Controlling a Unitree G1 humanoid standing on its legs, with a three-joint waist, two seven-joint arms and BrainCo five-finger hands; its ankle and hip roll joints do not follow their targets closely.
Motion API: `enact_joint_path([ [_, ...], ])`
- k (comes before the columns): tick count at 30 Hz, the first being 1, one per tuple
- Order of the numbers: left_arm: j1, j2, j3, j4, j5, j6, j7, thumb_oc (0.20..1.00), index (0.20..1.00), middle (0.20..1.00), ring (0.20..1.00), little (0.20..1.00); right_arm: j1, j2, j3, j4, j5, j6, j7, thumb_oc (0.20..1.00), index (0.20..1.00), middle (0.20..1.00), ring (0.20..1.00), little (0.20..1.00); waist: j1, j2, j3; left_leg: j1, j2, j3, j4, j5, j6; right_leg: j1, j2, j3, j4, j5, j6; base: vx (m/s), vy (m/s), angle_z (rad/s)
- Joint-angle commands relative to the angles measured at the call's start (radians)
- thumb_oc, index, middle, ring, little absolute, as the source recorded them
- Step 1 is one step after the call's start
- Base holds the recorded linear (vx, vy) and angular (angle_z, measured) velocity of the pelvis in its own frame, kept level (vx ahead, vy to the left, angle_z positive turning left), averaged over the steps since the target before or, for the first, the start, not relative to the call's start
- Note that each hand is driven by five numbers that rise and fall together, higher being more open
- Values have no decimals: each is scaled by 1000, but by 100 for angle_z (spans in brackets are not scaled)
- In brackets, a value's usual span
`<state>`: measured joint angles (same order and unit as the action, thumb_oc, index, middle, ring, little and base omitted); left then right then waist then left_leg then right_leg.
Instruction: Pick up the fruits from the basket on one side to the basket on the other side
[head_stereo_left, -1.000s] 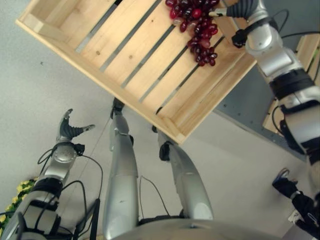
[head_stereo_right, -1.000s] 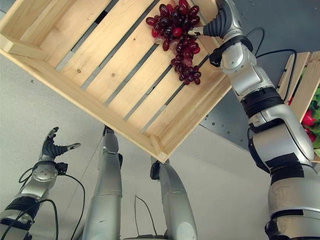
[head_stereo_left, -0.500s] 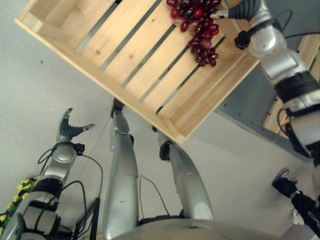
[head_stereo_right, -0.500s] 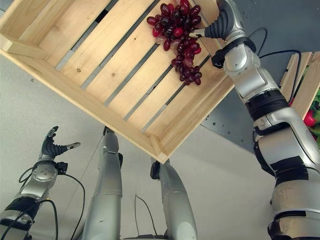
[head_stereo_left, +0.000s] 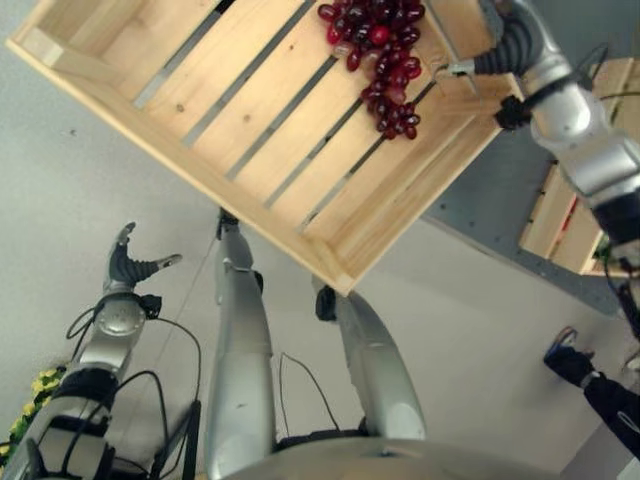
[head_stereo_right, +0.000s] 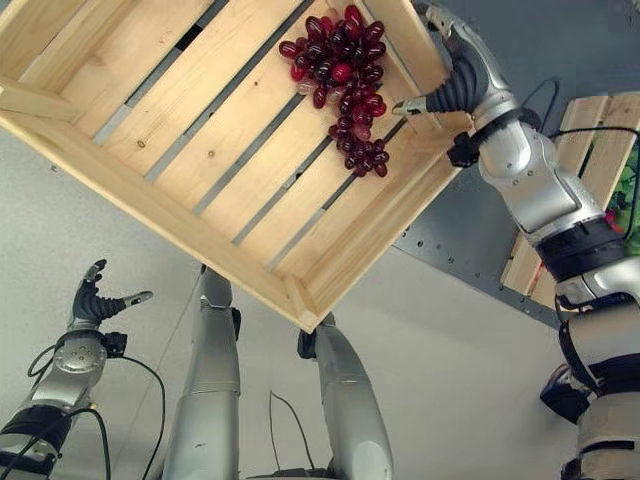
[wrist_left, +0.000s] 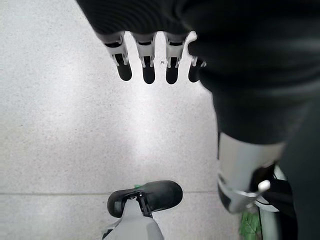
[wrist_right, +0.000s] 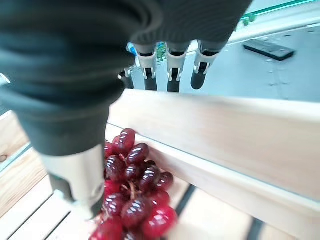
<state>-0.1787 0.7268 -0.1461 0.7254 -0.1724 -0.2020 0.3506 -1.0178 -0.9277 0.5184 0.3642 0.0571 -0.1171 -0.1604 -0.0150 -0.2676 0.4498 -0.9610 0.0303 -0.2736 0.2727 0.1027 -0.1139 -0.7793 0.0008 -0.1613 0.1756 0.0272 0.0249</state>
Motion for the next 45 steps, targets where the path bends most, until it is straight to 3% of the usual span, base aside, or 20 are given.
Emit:
enact_joint_path([
  [1, 58, 22, 89, -46, 38, -6, -4, 1000, 1000, 1000, 1000, 1000, 26, -56, -60, -48, 20, -44, -3, 1000, 1000, 1000, 1000, 1000, 7, -62, 70, 27, -49, 68, 69, -60, 32, 116, -29, 37, 79, -100, 104, 27, -9, -3],
  [25, 48, 11, 94, -7, 51, -5, -11, 1000, 1000, 1000, 1000, 1000, 175, -65, -197, -123, -32, -50, -31, 1000, 1000, 1000, 1000, 1000, -5, -63, 70, 32, -45, 82, 103, -84, 45, 116, -24, 51, 100, -108, 101, 2, 1, -1],
  [36, 78, 7, 136, -4, 70, -11, -14, 1000, 1000, 1000, 1000, 1000, 433, -109, -432, -349, 28, -113, -3, 1000, 1000, 1000, 1000, 1000, -31, -85, 70, 45, -38, 86, 100, -80, 45, 126, -20, 58, 95, -104, 103, 5, -3, -2],
  [45, 85, 6, 139, 2, 87, -18, -18, 1000, 1000, 1000, 1000, 1000, 526, -75, -495, -455, 44, -144, 11, 1000, 1000, 1000, 1000, 1000, -33, -88, 70, 43, -35, 88, 110, -84, 47, 126, -19, 59, 100, -107, 103, 2, -1, -3],
])
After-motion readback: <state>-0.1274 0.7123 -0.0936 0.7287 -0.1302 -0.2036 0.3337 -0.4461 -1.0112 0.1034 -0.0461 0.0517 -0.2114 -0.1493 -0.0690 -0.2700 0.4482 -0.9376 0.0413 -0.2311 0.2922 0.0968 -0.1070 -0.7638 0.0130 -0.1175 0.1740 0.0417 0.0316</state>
